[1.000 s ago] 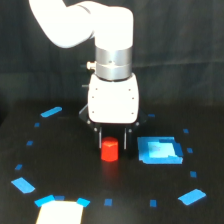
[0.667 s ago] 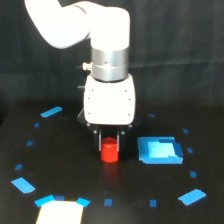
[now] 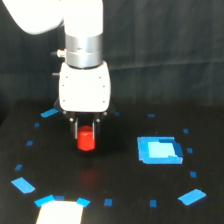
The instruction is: Pick up the red object from the table
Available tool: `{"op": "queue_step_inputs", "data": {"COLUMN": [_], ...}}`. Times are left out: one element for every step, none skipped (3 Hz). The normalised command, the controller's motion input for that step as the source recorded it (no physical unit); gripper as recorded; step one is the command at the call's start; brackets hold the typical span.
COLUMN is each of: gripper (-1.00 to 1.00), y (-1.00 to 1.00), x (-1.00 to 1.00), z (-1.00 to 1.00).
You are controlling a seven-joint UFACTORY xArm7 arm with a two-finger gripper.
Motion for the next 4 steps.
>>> {"op": "queue_step_inputs", "data": {"gripper": [-0.87,-1.00,-1.00,-0.78], "y": [0.42,1.00,0.97,-1.00], "x": [0.29,0.62,0.71,0.13], "z": [1.00,0.95,1.00,1.00]}}
